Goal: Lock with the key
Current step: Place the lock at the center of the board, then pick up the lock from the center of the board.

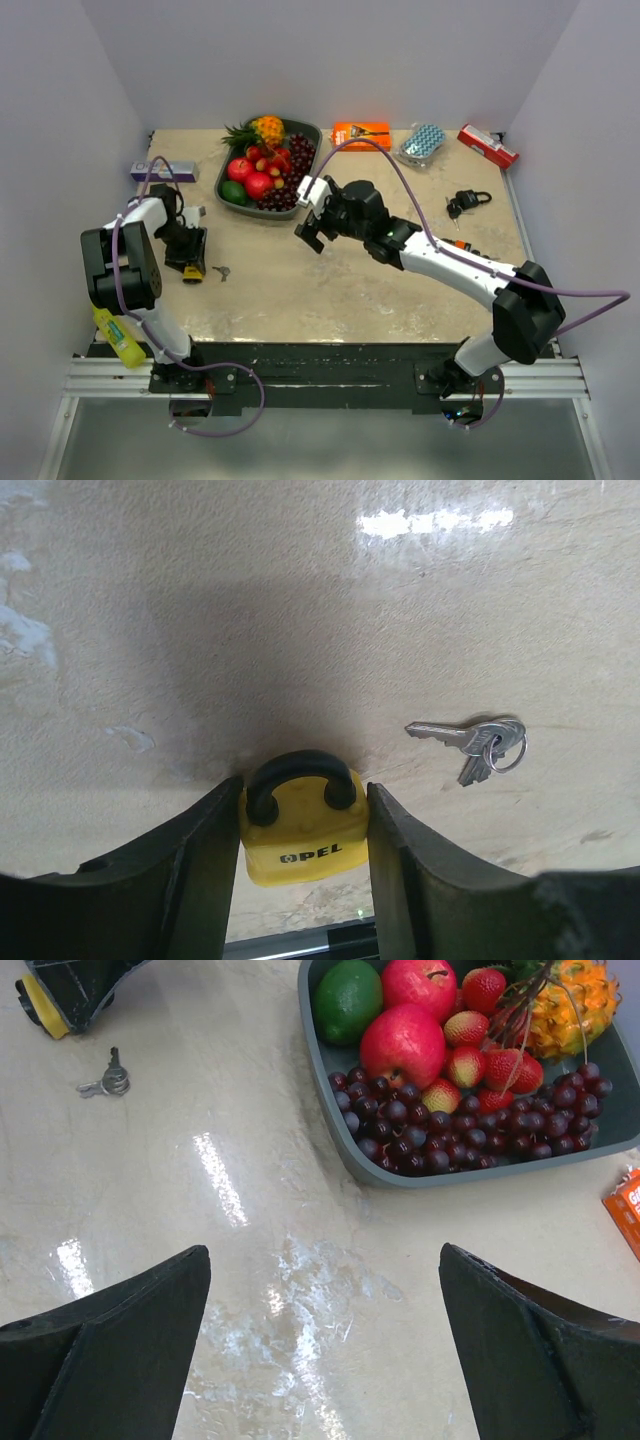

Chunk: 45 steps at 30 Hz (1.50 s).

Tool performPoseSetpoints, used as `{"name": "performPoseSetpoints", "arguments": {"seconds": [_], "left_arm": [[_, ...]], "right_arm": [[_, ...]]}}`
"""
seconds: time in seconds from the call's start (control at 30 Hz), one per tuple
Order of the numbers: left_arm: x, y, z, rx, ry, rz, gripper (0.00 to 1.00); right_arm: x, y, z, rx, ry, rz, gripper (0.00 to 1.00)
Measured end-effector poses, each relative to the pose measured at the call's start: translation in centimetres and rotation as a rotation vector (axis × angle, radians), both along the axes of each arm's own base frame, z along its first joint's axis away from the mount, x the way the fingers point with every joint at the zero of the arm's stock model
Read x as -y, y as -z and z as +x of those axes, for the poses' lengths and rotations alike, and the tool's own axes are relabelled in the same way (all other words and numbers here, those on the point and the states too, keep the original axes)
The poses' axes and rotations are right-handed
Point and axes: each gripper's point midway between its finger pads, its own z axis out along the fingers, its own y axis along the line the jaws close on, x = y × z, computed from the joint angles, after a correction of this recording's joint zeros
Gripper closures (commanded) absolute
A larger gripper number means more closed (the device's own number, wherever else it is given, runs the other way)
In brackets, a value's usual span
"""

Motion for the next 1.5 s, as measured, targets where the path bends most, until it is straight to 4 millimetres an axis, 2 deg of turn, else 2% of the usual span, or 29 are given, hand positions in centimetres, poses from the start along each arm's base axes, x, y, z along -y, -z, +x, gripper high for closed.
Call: {"name": "performPoseSetpoints", "arguments": {"seconds": [0.27,0.37,0.4,0.5,0.57,0.63,0.73,0.8,0.9,0.97,1.03,1.27,1.37,1.5], "left_arm": [[-0.1,-0.2,0.0,-0.007,-0.013,0.008,0.1],[-0.3,-1.0,0.6,0.002,-0.016,0.012,0.05],[-0.3,-1.3,0.9,0.008,-0.017,0.014,0.01],[-0.5,-3.0,2.3,0.037,-0.014,0.017,0.01],[-0.8,-5.2,4.3,0.096,-0.002,0.026,0.01],[-0.9,-8.1,7.3,0.206,0.025,0.049,0.01],[-0.1,-13.7,11.9,0.419,0.104,0.09,0.01],[1.0,-17.5,14.3,0.566,0.15,0.099,0.01],[2.7,-22.1,16.2,0.747,0.208,0.068,0.01],[3.6,-24.1,16.9,0.836,0.231,0.033,0.01],[4.5,-25.5,17.8,0.92,0.24,-0.011,0.01],[6.3,-26.2,19.6,1.011,0.189,-0.14,0.01],[6.6,-26.7,20.2,1.034,0.176,-0.17,0.01],[7.0,-26.6,20.9,1.032,0.184,-0.195,0.01]], "right_arm": [[1.9,0.4,1.0,-0.028,0.041,-0.017,0.01],[3.0,0.7,1.5,-0.047,0.064,-0.025,0.01],[3.6,0.8,1.7,-0.058,0.072,-0.03,0.01],[5.3,0.9,2.0,-0.086,0.101,-0.038,0.01],[7.2,0.7,2.4,-0.11,0.14,-0.043,0.01],[9.8,0.6,3.1,-0.13,0.189,-0.052,0.01],[14.3,0.8,3.8,-0.157,0.271,-0.093,0.01],[17.0,1.4,3.8,-0.182,0.313,-0.133,0.02],[21.6,3.5,3.3,-0.261,0.357,-0.226,0.04],[24.9,5.7,2.6,-0.337,0.376,-0.31,0.05],[28.6,8.0,1.7,-0.423,0.394,-0.402,0.06],[37.1,14.2,-0.3,-0.623,0.401,-0.617,0.08],[39.1,15.9,0.0,-0.663,0.394,-0.673,0.08],[40.3,17.5,1.4,-0.665,0.376,-0.731,0.09]]}}
